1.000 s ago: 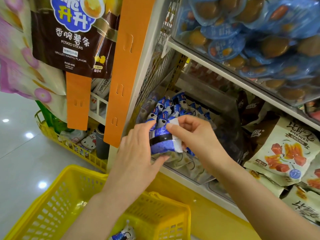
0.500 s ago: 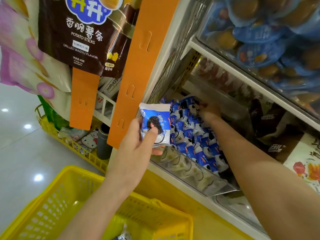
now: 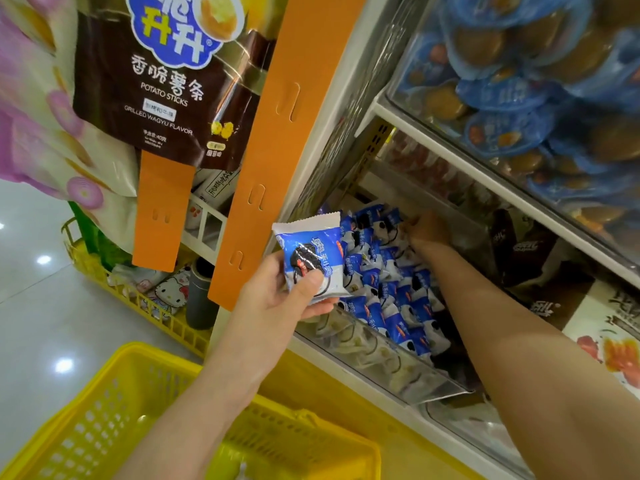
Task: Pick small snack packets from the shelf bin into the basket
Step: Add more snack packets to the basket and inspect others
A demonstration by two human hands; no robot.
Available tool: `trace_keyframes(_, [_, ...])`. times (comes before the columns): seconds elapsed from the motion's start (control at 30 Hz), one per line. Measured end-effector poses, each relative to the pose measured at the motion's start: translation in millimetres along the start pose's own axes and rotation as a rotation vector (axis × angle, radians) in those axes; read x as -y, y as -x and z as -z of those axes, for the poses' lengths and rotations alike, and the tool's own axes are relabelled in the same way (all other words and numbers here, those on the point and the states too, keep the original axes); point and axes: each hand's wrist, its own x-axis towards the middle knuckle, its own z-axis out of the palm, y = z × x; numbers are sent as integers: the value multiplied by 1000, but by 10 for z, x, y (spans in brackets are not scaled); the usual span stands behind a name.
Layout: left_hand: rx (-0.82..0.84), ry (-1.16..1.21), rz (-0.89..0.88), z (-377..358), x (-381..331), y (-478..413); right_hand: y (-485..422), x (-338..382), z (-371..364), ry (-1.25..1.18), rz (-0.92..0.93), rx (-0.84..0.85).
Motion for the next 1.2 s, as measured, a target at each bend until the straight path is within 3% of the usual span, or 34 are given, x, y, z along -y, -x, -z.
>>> trace_keyframes(0.13, [14,21,25,-32,-6,52,186,49,249,-112,25,-220])
trace_keyframes(0.2, [24,20,31,-51,-4,88,368,88,353,-266,30,-229])
trace_keyframes(0.27, [32,39,49,-63,-1,129,639,130,433,-561,15,-142])
trace_keyframes(0.33, [19,110,90,-67,1,167,994,169,495,-851,-56,55])
trace_keyframes(0.37, [6,163,110,-68,-9,186,1178,180,515,-883,-66,159])
trace_keyframes(0.5, [-38,307,188,-47,-39,236,1765,175,471,-843,12,399])
trace_keyframes(0.6, [53,451,273,-71,-40,260,2001,171,427,-750,150,469])
trace_keyframes(0.73, [43,237,218,-112,34,307,2087,239,488,-529,386,284])
trace_keyframes(0.9, [-28,-67,202,-113,-1,328,2087,306,485,-313,494,279])
trace_keyframes(1.1, [-45,103,227,-98,-30,261,1953,313,511,-816,280,373])
trace_keyframes(1.2, [-66,87,217,-64,-22,221,1677,292,517,-1010,146,246])
